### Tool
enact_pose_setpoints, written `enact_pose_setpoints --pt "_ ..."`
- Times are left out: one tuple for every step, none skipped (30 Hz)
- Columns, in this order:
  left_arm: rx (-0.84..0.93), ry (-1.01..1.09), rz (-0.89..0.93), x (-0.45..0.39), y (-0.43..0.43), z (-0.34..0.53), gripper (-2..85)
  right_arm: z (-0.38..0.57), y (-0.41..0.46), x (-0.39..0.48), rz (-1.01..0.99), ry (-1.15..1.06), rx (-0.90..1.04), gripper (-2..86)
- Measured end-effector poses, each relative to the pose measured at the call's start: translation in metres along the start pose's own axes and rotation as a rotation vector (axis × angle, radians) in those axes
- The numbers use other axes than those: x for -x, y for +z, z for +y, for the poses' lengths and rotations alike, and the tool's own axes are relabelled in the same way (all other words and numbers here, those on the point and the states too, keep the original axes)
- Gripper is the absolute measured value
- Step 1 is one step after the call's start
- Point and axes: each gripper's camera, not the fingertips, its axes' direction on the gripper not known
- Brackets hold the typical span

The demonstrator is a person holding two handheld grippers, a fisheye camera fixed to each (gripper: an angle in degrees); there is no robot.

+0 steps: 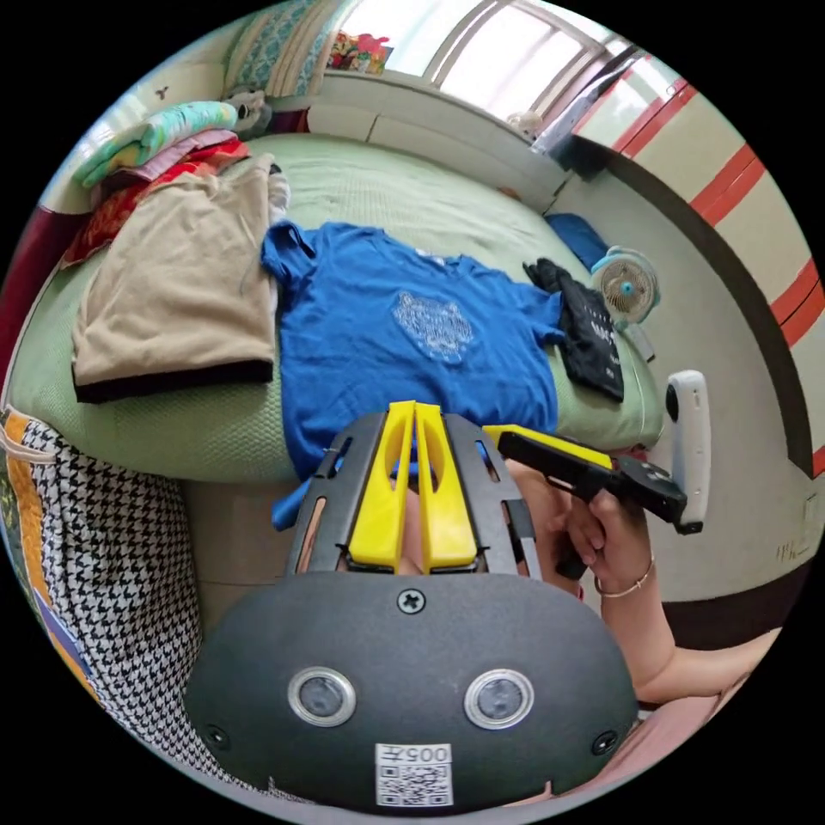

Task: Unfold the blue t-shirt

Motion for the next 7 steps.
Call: enact_pose_setpoints --pt "-0.019 0.001 -0.008 0.003 -0.006 -0.004 -0.3 -0.003 -0.006 0.007 -0.019 -0.040 -0.042 -1.2" --pt "-0.050 0.005 -0.027 0.008 -0.016 -0.012 -0.3 -0.005 -0.009 0.012 -0.022 -0.062 -0.065 -1.1" --pt "-0.066 0.002 -0.048 0.014 -0.024 -0.023 -0.3 -0.011 -0.014 0.021 -0.021 -0.102 -0.109 -1.1" --pt "-0.073 0.000 -0.059 0.018 -0.027 -0.029 -0.4 -0.021 -0.016 0.032 -0.018 -0.139 -0.142 -1.1" --pt "-0.089 -0.010 -0.079 0.025 -0.033 -0.041 -0.4 -0.025 -0.017 0.039 -0.013 -0.167 -0.164 -1.0" --pt "-0.109 -0.033 -0.106 0.033 -0.038 -0.052 -0.4 -0.035 -0.018 0.053 0.008 -0.250 -0.228 -0.9" --pt "-0.121 -0.049 -0.120 0.037 -0.040 -0.058 -0.4 -0.046 -0.017 0.069 0.043 -0.329 -0.283 -0.7"
